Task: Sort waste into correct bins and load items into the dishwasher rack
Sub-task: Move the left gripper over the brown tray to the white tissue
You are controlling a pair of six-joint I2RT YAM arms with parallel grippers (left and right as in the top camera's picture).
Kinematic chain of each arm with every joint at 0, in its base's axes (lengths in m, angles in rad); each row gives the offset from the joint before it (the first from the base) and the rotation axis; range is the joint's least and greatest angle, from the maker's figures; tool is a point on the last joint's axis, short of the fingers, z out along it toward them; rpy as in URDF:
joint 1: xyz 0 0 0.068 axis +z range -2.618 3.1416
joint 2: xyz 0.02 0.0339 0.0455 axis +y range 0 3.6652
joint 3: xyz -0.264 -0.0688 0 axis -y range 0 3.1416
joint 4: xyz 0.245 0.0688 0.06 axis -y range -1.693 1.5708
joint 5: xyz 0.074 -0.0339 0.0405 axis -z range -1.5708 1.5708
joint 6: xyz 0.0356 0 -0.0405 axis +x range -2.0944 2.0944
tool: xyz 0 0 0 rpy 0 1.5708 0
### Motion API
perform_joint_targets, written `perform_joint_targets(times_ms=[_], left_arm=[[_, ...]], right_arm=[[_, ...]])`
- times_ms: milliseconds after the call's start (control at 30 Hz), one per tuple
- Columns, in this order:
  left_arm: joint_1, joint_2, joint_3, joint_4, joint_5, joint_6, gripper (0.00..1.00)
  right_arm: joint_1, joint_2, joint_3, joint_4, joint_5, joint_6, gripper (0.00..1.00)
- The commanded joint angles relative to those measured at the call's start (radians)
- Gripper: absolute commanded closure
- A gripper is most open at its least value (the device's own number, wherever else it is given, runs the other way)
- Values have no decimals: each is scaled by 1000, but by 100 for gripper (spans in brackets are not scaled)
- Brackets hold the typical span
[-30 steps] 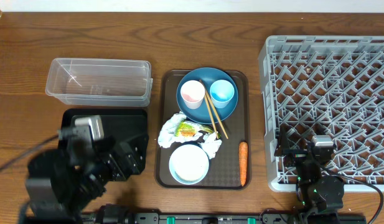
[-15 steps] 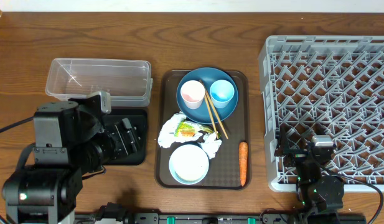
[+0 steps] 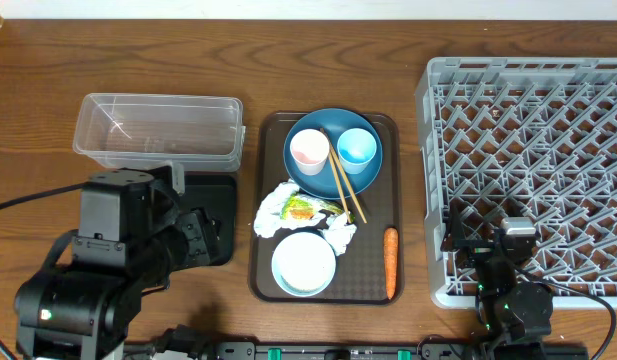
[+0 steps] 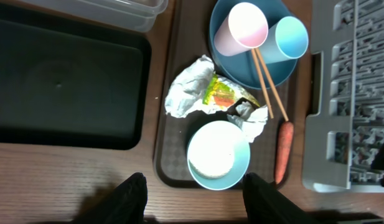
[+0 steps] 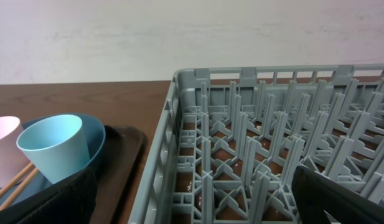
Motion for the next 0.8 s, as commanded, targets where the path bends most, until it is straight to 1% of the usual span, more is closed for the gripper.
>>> perform_joint_targets(times_ms=[0, 333, 467, 767], left_arm=[[-32, 21, -16, 6, -59, 13, 47], [-170, 106, -113, 84, -58, -11, 47], [-237, 150, -143, 132, -58, -42, 47], [-441, 291, -147, 252, -59, -48, 47]], right_arm=[[8, 0, -2, -3, 6, -6, 1], [8, 0, -2, -3, 6, -6, 1], [8, 0, -2, -3, 6, -6, 1], [8, 0, -2, -3, 6, -6, 1]])
